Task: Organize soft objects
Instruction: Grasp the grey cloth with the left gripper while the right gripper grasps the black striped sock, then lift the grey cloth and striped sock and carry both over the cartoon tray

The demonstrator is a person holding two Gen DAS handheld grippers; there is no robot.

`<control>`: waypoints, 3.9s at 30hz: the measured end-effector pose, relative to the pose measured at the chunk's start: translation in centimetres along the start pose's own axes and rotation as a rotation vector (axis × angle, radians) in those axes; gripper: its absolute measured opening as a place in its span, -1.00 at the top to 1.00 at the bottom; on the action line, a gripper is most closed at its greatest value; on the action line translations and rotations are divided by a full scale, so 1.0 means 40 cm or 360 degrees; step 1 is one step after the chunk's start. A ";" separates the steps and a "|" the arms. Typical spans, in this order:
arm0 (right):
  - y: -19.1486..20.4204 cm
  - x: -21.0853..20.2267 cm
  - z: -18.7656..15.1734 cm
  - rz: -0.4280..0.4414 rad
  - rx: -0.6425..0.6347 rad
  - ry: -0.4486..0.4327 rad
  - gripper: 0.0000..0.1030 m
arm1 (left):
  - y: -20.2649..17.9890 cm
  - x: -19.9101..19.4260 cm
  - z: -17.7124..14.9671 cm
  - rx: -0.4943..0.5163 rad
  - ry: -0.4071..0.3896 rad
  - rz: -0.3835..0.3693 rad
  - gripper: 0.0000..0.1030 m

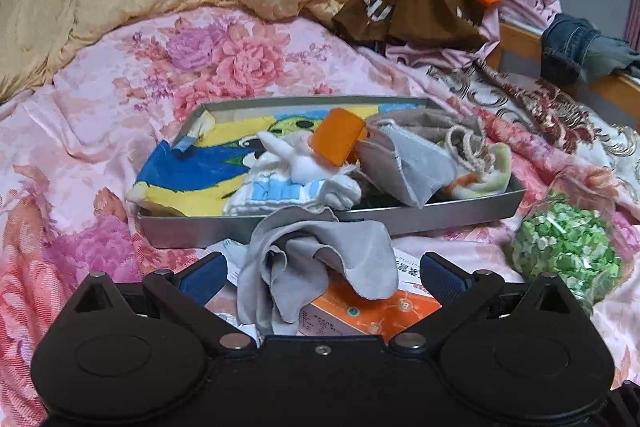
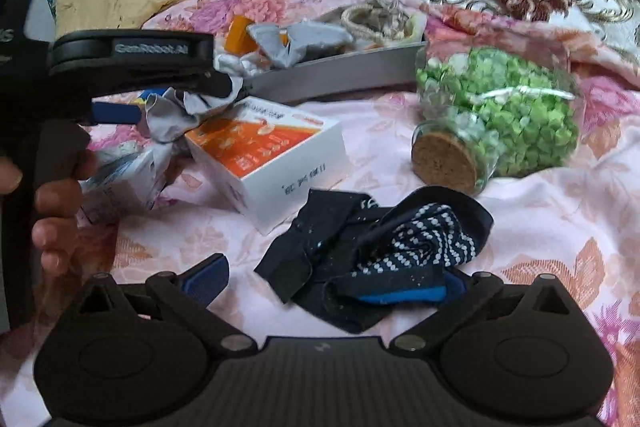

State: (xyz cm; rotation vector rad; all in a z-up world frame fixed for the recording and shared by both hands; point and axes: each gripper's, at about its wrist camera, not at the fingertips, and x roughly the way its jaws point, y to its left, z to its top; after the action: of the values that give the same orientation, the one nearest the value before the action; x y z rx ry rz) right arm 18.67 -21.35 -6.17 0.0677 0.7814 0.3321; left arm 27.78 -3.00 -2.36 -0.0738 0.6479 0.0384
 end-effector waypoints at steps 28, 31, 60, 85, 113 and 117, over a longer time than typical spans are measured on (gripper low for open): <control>0.037 0.003 -0.009 -0.0255 -0.0282 -0.0134 -0.81 | 0.052 0.047 -0.008 -0.0233 0.0078 0.0046 0.35; 0.044 0.001 -0.010 -0.0260 -0.0321 -0.0140 -0.75 | 0.057 0.038 -0.014 -0.0235 0.0067 0.0034 0.52; 0.080 -0.004 -0.030 -0.0282 -0.0560 -0.0108 0.49 | -0.030 -0.100 -0.127 0.0066 0.0014 -0.0267 0.75; 0.026 -0.052 0.163 -0.0194 -0.0357 -0.0636 0.73 | 0.022 -0.106 0.010 0.0035 -0.0195 -0.0250 0.73; -0.052 0.266 0.475 0.0110 -0.0136 -0.0509 0.34 | -0.021 0.243 0.333 -0.0032 0.0080 -0.0043 0.68; -0.053 0.263 0.459 0.0097 -0.0148 -0.0487 0.04 | -0.022 0.244 0.328 -0.0036 0.0094 -0.0050 0.60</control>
State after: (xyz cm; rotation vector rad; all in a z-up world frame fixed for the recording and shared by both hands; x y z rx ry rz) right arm 39.06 -18.87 -0.66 0.0532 0.4606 0.4047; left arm 43.50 -2.69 2.23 -0.1071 0.7054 0.0135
